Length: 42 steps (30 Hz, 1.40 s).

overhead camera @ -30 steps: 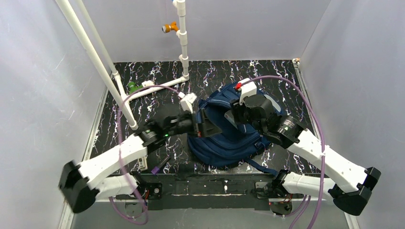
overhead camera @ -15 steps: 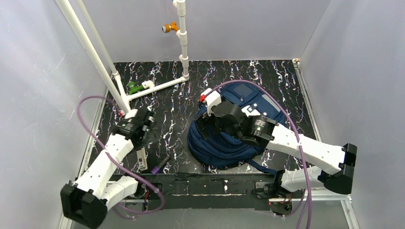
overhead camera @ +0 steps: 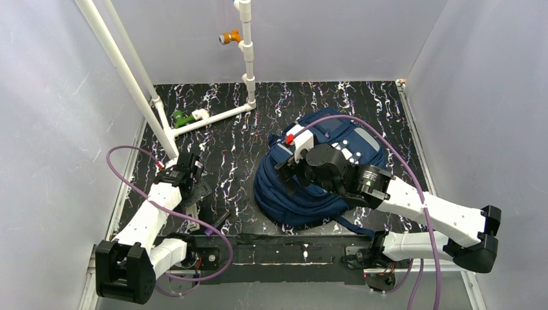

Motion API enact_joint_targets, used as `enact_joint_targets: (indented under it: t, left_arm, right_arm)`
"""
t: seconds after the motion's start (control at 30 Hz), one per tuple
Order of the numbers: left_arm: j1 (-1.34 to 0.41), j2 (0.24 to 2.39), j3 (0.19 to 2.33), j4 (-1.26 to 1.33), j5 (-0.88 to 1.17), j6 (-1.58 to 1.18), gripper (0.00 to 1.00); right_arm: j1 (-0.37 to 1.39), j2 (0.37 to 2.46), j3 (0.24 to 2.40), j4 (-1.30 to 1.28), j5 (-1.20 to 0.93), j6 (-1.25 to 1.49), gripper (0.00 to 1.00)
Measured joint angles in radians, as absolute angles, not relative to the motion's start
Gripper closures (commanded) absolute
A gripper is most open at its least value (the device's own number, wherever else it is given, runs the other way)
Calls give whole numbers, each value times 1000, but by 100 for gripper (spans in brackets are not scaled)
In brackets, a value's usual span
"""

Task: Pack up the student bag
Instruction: Pick up the stationery from the center of the board, then place the stationery in the student bag.

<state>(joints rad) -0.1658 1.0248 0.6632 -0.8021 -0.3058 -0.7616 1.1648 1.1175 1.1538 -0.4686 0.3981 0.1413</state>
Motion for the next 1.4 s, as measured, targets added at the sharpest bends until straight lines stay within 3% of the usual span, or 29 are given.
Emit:
enact_joint_targets:
  t: [0.1, 0.27, 0.53, 0.63, 0.77, 1.07, 1.13, 1.17, 1.3, 1.37, 1.4]
  left_arm:
    - [-166, 1041, 650, -781, -297, -762, 29]
    - [-165, 1047, 625, -748, -274, -763, 58]
    - [-165, 1031, 602, -710, -246, -757, 90]
    - [-165, 1011, 601, -712, -239, -754, 92]
    - [-165, 961, 601, -715, -190, -753, 100]
    - [-165, 873, 724, -767, -26, -736, 100]
    - [-165, 861, 758, -770, 26, -728, 100]
    - [-165, 859, 774, -769, 59, -723, 100]
    - [-175, 859, 799, -724, 226, -722, 100]
    - [-213, 866, 799, -673, 300, -740, 100]
    - [-252, 873, 799, -633, 329, -754, 100]
  right_arm:
    - [1165, 1101, 1137, -468, 399, 134, 2]
    - [1165, 1095, 1119, -470, 419, 119, 2]
    - [1165, 1157, 1139, -550, 475, 106, 4]
    - [1165, 1199, 1187, -626, 525, 120, 9]
    - [1167, 1307, 1320, -772, 625, 169, 7]
    - [1258, 1538, 1433, -892, 745, 232, 9]
    - [1272, 1596, 1436, -904, 801, 236, 17]
    - [1272, 1620, 1443, -920, 837, 241, 27]
    - [1265, 1704, 1484, -995, 984, 268, 82]
    - [1258, 1711, 1495, -1002, 1031, 270, 99]
    - [1255, 1703, 1499, -998, 1047, 260, 99]
